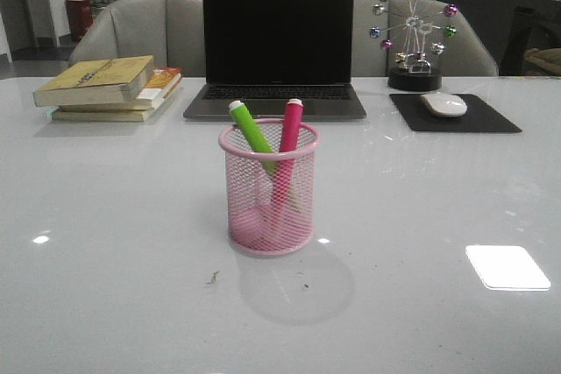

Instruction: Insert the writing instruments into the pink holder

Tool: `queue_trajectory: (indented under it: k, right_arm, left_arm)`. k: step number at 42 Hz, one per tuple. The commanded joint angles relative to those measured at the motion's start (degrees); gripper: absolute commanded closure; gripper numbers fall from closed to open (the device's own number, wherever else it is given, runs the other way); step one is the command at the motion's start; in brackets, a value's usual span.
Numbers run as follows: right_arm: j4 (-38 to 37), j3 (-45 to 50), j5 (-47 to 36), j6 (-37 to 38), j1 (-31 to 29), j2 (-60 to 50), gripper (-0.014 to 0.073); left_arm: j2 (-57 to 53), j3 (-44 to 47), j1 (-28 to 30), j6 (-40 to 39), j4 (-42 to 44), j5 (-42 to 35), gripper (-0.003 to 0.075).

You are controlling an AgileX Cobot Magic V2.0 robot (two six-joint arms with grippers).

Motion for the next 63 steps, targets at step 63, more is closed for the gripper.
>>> queue_trajectory:
  k: [63]
  right_arm:
    - [5.62,40.01,-63.67,-5.39,-28.27,-27.89,0.0536]
  left_arm:
    - [-1.09,0.04,-0.64,-0.12,0.12,-5.22,0.0627]
